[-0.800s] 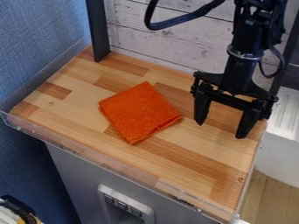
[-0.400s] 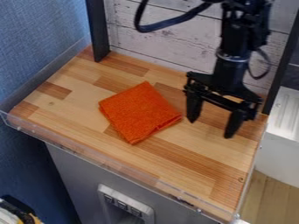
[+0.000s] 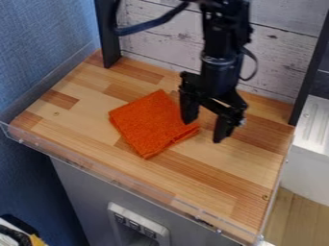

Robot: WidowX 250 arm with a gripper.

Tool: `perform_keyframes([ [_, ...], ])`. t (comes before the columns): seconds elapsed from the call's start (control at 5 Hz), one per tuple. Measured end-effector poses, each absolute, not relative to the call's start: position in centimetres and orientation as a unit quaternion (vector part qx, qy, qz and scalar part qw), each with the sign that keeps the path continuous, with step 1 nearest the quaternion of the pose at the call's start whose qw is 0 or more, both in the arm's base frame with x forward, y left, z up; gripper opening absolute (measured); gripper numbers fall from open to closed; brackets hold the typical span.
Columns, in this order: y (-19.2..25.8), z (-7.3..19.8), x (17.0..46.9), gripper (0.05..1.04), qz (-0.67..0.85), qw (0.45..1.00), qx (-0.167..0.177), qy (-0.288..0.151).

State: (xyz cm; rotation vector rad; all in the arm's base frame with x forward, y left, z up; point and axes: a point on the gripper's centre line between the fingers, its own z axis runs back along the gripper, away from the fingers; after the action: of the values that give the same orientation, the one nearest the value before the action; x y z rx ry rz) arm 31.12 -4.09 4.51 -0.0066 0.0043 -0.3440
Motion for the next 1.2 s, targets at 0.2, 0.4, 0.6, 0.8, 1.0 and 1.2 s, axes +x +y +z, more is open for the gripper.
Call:
perform_keyframes([
  [0.2, -2.2, 5.1, 31.6, 0.999, -0.214, 0.977, -0.008, -0.014],
  [0.4, -0.3, 5.6, 32.0, 0.999, -0.246, 0.969, -0.011, -0.024],
  [0.6, 0.9, 5.7, 32.1, 0.999, -0.273, 0.962, -0.008, -0.027],
  [0.8, 2.1, 5.9, 31.8, 0.999, -0.289, 0.957, -0.010, -0.017],
  [1.0, 2.8, 6.2, 31.7, 0.938, -0.300, 0.954, -0.011, -0.009],
  [1.2, 3.3, 6.5, 31.8, 0.654, -0.307, 0.952, -0.009, -0.006],
])
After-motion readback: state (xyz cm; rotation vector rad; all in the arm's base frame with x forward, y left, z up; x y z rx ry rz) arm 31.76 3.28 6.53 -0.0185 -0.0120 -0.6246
